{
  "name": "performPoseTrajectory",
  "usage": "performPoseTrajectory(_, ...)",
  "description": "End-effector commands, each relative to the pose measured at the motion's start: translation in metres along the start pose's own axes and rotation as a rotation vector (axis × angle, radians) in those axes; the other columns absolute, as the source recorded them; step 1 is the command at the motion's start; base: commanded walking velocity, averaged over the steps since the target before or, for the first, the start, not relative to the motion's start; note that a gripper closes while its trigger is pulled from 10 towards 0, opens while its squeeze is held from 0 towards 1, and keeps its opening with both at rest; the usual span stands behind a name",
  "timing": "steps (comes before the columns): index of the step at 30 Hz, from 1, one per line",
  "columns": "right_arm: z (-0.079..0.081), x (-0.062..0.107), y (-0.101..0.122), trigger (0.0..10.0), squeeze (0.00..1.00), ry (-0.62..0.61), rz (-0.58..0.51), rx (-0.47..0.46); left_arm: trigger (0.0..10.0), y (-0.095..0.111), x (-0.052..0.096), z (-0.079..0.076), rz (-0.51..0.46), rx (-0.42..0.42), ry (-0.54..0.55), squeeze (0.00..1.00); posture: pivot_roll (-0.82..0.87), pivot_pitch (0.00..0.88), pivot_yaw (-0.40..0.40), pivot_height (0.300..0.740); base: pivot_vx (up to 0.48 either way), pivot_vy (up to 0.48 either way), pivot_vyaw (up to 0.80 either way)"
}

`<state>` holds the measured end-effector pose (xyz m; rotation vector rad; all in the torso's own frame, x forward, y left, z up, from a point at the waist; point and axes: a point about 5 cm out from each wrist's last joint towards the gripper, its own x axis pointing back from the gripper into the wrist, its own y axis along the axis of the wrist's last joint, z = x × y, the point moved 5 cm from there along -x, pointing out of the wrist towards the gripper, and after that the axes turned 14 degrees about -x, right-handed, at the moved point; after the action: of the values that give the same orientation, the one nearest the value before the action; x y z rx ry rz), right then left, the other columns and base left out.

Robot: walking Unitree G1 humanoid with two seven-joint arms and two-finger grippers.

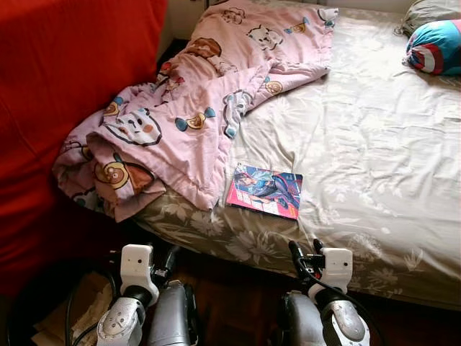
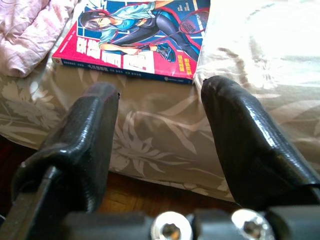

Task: Clean up the room

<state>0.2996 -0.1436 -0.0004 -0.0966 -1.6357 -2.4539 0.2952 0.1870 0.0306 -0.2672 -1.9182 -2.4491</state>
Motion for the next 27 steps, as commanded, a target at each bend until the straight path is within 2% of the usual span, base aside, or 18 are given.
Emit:
performPoseTrajectory(1, -0.001, 0.0028, -0.007, 10.0, 0.0, -0.003, 0.022, -0.01, 10.0, -0.006, 0.0028, 0.001, 0.026, -0.011, -0.004, 0.0, 0.01, 0.232, 0.005, 0.605, 0.345, 0.0, 0.0)
performPoseTrajectory(7, 0.0013, 0.0024, -0.0086, 10.0, 0.0, 0.019, 0.034, -0.006, 10.0, -0.0053, 0.0024, 0.0008, 0.025, -0.01, -0.006, 0.0, 0.01, 0.235, 0.006, 0.605, 0.356, 0.0, 0.0)
performPoseTrajectory(13, 0.0048, 0.0032, -0.0128, 10.0, 0.0, 0.047, 0.052, 0.038, 10.0, -0.0047, 0.002, 0.0012, 0.024, -0.016, -0.004, 0.0, 0.01, 0.238, 0.006, 0.605, 0.379, 0.0, 0.0)
performPoseTrajectory(27, 0.0038, 0.0021, -0.0136, 10.0, 0.0, 0.046, 0.051, 0.022, 10.0, -0.0006, -0.0009, 0.0015, 0.01, -0.017, -0.003, 0.0, 0.0, 0.245, 0.009, 0.605, 0.369, 0.0, 0.0)
